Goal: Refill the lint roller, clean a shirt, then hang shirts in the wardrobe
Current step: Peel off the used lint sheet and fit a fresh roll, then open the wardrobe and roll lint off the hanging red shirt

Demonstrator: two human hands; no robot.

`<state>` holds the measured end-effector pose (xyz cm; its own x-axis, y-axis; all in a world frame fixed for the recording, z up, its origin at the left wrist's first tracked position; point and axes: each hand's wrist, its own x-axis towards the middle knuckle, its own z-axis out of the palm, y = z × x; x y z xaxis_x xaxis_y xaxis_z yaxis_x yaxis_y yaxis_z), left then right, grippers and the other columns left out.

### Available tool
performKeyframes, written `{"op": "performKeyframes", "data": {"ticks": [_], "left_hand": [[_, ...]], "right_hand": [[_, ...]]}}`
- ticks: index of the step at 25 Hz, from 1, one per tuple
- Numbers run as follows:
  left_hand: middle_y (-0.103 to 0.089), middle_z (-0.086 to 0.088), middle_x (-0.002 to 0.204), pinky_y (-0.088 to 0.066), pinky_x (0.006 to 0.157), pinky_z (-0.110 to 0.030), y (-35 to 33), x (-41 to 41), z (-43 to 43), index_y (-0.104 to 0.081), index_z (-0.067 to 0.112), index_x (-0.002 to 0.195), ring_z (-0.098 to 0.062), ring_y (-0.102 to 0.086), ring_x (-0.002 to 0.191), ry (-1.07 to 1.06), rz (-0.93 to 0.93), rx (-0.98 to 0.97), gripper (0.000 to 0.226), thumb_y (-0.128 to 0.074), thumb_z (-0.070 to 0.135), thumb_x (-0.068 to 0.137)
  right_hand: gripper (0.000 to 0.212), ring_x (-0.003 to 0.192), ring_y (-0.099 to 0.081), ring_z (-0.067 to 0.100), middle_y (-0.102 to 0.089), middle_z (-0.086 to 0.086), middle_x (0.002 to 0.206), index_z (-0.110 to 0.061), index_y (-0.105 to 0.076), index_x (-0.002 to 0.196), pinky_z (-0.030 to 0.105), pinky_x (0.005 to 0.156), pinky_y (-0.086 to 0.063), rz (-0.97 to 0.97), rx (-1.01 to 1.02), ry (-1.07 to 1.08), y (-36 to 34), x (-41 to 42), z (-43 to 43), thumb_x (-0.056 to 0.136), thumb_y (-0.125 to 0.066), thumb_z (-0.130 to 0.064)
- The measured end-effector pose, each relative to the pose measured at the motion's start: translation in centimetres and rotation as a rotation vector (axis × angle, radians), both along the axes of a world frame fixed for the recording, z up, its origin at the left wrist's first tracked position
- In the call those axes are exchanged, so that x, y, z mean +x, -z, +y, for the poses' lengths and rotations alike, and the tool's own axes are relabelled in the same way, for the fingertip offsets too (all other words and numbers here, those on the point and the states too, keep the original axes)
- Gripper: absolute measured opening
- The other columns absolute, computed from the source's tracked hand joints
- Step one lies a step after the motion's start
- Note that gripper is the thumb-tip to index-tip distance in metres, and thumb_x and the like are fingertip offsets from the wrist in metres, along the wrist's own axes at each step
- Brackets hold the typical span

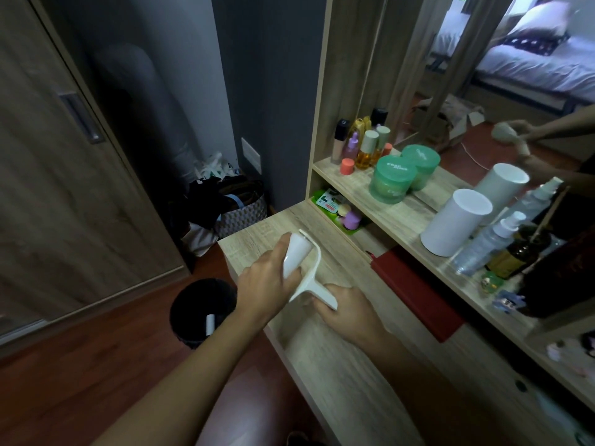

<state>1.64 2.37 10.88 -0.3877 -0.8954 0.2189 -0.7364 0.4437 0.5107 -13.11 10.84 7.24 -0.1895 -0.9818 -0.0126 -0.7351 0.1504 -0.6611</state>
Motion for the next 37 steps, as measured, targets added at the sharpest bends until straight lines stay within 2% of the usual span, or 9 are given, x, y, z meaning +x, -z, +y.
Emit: {"op": "performKeyframes", "data": {"ticks": [10, 15, 18, 20, 24, 26, 30, 34, 37], "left_hand": [[-0.063, -0.002, 0.117, -0.034, 0.064, -0.028, -0.8, 0.5, -0.2, -0.031, 0.030, 0.143, -0.027, -0.063, 0.093, 0.026, -0.058, -0.120, 0.065, -0.057, 0.039, 0.084], [-0.058, 0.001, 0.127, -0.048, 0.088, -0.035, -1.7, 2.1, -3.7, -0.038, 0.027, 0.139, -0.018, -0.058, 0.110, 0.173, 0.211, 0.203, 0.064, -0.062, 0.041, 0.082], [-0.060, -0.011, 0.127, -0.037, 0.096, -0.025, -1.4, 3.3, -5.1, -0.052, 0.009, 0.130, -0.027, -0.056, 0.116, -0.164, 0.280, -0.056, 0.043, -0.051, 0.006, 0.087], [-0.057, -0.015, 0.131, -0.030, 0.102, -0.021, -1.5, 3.6, -4.2, -0.056, 0.004, 0.126, -0.028, -0.052, 0.123, -0.001, 0.219, -0.183, 0.036, -0.047, 0.016, 0.093], [-0.053, -0.008, 0.137, -0.033, 0.105, -0.039, -0.8, 6.4, -2.8, -0.057, 0.013, 0.127, -0.025, -0.046, 0.129, 0.500, -0.207, -0.599, 0.041, -0.040, 0.036, 0.097], [-0.054, -0.005, 0.137, -0.033, 0.103, -0.044, -0.8, 9.3, -4.6, -0.057, 0.017, 0.128, -0.027, -0.046, 0.129, 0.367, -0.307, -0.563, 0.049, -0.027, 0.043, 0.099], [-0.043, -0.010, 0.145, -0.027, 0.113, -0.045, -2.2, 16.7, -8.1, -0.048, 0.008, 0.135, -0.028, -0.029, 0.140, -0.026, -0.111, -0.188, 0.070, -0.013, 0.053, 0.095], [-0.038, -0.010, 0.148, -0.024, 0.112, -0.040, -3.9, 22.5, -10.3, -0.040, 0.007, 0.140, -0.025, -0.026, 0.141, -0.031, -0.133, -0.258, 0.075, -0.016, 0.059, 0.091], [-0.038, -0.011, 0.148, -0.024, 0.113, -0.039, -4.2, 25.9, -13.8, -0.041, 0.006, 0.139, -0.025, -0.026, 0.142, -0.138, -0.080, -0.223, 0.062, -0.027, 0.045, 0.094]], "right_hand": [[0.029, 0.056, -0.060, 0.020, -0.061, 0.008, 0.061, -0.011, -0.060, 0.074, 0.040, 0.054, -0.049, -0.104, 0.000, 0.028, 0.6, 0.7, -0.2, 0.086, -0.053, -0.037], [0.029, 0.055, -0.060, 0.019, -0.060, 0.005, 0.058, -0.020, -0.056, 0.066, 0.038, 0.051, -0.047, -0.100, -0.034, 0.094, 0.0, 0.0, -0.3, 0.086, -0.057, -0.040], [0.029, 0.052, -0.056, 0.013, -0.055, -0.001, 0.054, -0.029, -0.050, 0.059, 0.033, 0.050, -0.045, -0.131, -0.054, 0.121, -0.4, -0.1, -0.7, 0.086, -0.058, -0.038], [0.029, 0.050, -0.053, 0.009, -0.053, -0.002, 0.053, -0.029, -0.051, 0.059, 0.029, 0.049, -0.043, -0.129, -0.061, 0.122, -0.3, 0.3, -1.5, 0.086, -0.059, -0.037], [0.039, 0.060, -0.061, 0.021, -0.064, 0.004, 0.062, -0.014, -0.062, 0.073, 0.042, 0.055, -0.050, -0.134, -0.088, 0.101, -0.4, 2.7, -3.9, 0.080, -0.051, -0.051], [0.040, 0.060, -0.060, 0.020, -0.064, 0.004, 0.061, -0.014, -0.060, 0.071, 0.040, 0.055, -0.048, -0.120, -0.082, 0.071, -0.7, 4.8, -5.2, 0.081, -0.051, -0.051], [0.037, 0.051, -0.052, 0.014, -0.053, -0.002, 0.052, -0.021, -0.048, 0.056, 0.032, 0.050, -0.039, -0.151, -0.065, 0.027, -1.9, 10.3, -8.0, 0.087, -0.057, -0.039], [0.039, 0.059, -0.059, 0.019, -0.063, 0.006, 0.063, -0.009, -0.060, 0.070, 0.035, 0.054, -0.045, -0.265, -0.110, 0.008, -2.9, 16.1, -11.4, 0.087, -0.056, -0.044], [0.040, 0.053, -0.052, 0.014, -0.054, -0.001, 0.054, -0.018, -0.051, 0.057, 0.030, 0.053, -0.040, -0.307, -0.133, 0.013, -3.2, 18.7, -14.2, 0.087, -0.056, -0.045]]}}
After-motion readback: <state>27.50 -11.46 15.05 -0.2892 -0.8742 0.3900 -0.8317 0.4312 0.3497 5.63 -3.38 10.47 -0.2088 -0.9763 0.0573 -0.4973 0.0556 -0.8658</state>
